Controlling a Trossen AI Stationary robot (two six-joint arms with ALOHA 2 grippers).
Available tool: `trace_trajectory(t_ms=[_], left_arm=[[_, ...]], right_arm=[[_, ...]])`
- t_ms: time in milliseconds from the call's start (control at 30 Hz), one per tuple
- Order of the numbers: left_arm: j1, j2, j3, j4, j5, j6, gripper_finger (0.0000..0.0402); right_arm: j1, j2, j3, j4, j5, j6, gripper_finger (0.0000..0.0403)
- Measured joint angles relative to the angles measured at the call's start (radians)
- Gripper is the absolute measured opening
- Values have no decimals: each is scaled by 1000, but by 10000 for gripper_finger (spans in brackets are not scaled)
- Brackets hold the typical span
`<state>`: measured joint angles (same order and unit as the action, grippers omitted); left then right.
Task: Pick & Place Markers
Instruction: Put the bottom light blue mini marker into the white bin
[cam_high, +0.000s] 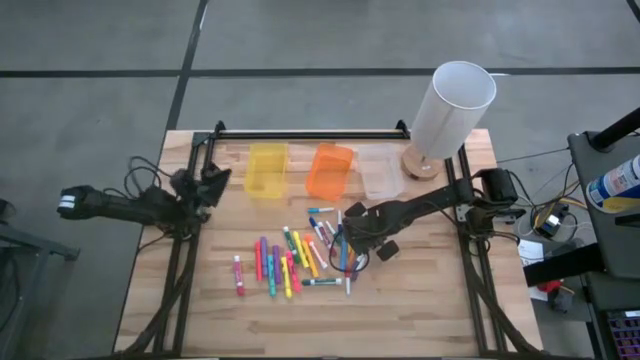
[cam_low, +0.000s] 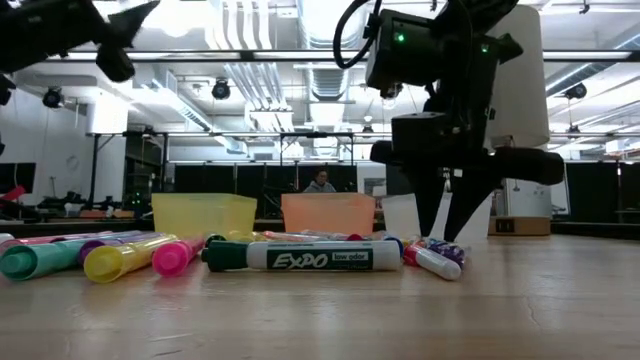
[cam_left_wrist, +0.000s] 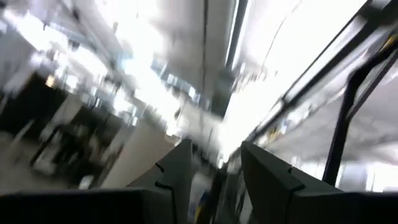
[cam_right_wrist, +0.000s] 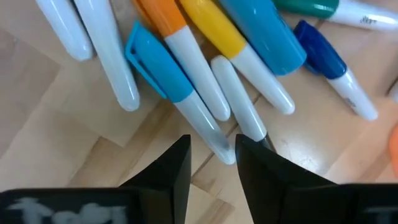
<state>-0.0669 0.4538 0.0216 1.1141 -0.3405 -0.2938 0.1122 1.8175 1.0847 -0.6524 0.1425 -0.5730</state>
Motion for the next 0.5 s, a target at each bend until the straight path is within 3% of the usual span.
trace_trajectory(t_ms=[167,500], left_arm=[[0,0,2,65,7,49,133],[0,14,57,71,5,145,133]], right_arm=[[3,5,-7,17,-70,-8,109],[3,43,-5,31,-77,22,61]])
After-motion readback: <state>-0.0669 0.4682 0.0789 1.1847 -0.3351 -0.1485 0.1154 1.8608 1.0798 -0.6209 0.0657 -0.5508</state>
